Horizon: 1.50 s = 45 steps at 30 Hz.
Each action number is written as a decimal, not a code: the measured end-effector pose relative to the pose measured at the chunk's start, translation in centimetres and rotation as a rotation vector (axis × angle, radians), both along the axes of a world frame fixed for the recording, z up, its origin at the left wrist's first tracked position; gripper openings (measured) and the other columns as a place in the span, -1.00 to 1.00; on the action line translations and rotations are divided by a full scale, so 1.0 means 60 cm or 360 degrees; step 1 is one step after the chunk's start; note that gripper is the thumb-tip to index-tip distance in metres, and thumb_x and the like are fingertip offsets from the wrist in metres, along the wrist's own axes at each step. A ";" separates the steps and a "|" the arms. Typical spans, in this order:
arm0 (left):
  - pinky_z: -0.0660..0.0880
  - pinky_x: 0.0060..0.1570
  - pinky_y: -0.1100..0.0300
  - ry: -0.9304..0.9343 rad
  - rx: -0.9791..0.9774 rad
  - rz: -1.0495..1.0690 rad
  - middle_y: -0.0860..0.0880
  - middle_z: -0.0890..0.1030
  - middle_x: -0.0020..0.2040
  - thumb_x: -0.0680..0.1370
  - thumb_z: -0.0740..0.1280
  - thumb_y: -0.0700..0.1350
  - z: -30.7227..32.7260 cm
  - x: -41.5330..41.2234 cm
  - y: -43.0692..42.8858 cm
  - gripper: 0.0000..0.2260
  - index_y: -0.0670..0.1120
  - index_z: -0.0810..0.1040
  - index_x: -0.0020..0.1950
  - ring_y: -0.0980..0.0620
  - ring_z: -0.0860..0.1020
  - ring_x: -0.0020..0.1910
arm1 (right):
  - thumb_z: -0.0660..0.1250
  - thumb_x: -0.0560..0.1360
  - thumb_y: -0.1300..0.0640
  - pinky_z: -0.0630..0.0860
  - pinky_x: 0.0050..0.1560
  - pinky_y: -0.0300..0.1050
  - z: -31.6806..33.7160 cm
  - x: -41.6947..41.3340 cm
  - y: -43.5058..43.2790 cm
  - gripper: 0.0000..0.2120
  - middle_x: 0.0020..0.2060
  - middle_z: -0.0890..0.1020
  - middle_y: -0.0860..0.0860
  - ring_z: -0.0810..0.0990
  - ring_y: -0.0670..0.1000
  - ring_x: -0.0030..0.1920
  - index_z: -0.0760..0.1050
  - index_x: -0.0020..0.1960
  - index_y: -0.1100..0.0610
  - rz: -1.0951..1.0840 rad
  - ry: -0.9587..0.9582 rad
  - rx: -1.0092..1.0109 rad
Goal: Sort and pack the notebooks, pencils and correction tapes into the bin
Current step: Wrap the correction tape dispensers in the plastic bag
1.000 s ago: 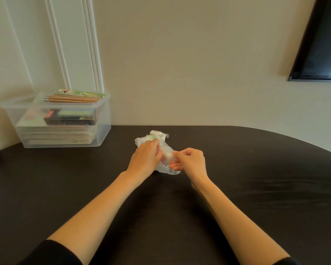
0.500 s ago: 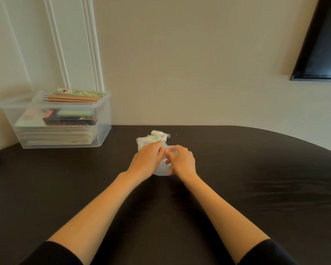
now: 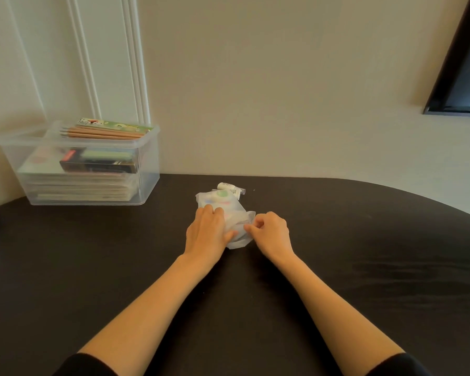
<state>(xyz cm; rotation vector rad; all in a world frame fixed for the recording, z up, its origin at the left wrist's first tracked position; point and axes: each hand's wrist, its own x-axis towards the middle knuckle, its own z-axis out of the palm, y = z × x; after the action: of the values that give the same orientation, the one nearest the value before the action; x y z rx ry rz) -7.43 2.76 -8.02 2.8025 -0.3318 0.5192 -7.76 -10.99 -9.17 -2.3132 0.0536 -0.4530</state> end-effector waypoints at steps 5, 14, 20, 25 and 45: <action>0.34 -0.18 0.18 -0.0005 -0.0225 0.0119 -0.08 0.40 0.11 0.57 0.23 0.01 -0.005 0.005 -0.003 -0.74 -0.12 0.36 0.16 -0.03 0.39 0.06 | 0.25 0.42 0.33 0.44 -0.19 -0.16 0.010 -0.013 -0.014 -0.80 -0.26 0.53 0.10 0.48 -0.01 -0.25 0.49 -0.36 0.34 0.0263 -0.0125 -0.0038; 0.33 -0.18 0.17 0.0206 -0.0374 0.0082 -0.07 0.31 0.05 0.47 0.38 -0.03 -0.006 0.021 0.013 -0.65 -0.12 0.32 0.11 -0.04 0.37 0.03 | 0.28 0.37 0.17 0.38 -0.25 -0.12 0.018 -0.013 -0.013 -0.72 -0.20 0.55 0.07 0.42 -0.03 -0.30 0.30 -0.48 0.10 0.0481 0.0192 -0.0182; 0.24 -0.32 0.31 0.0252 -0.0638 -0.0026 0.01 0.30 -0.04 0.44 0.40 -0.11 -0.015 0.029 0.029 -0.76 -0.05 0.35 -0.04 0.05 0.37 -0.13 | 0.36 0.36 -0.02 0.38 -0.15 -0.15 0.024 0.006 0.025 -0.63 -0.08 0.39 -0.04 0.45 0.01 -0.10 0.23 0.03 0.03 0.0384 0.0328 -0.0179; 0.30 -0.21 0.24 0.0249 -0.0644 -0.0125 0.01 0.35 -0.06 0.50 0.30 -0.21 -0.017 0.033 0.034 -0.89 -0.09 0.43 -0.01 0.01 0.40 -0.13 | 0.20 0.49 0.19 0.25 -0.35 -0.20 0.023 0.021 0.042 -0.88 -0.24 0.40 -0.01 0.38 0.02 -0.23 0.24 -0.14 0.10 0.0151 0.0134 -0.0253; 0.32 -0.37 0.18 0.0369 -0.0708 0.0116 -0.01 0.40 -0.36 0.45 0.35 0.09 -0.004 0.087 0.050 -0.69 -0.08 0.36 -0.33 0.01 0.39 -0.34 | 0.16 0.53 0.25 0.46 -0.15 -0.14 -0.001 0.050 0.037 -0.80 -0.11 0.55 0.09 0.52 0.06 -0.10 0.51 0.07 0.16 -0.0046 0.0066 -0.0199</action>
<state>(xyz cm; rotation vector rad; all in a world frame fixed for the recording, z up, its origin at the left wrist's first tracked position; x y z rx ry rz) -2.21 5.75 -8.24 2.4122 -0.0543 0.2399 -4.73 -8.75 -9.22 -2.4479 0.0807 -0.4339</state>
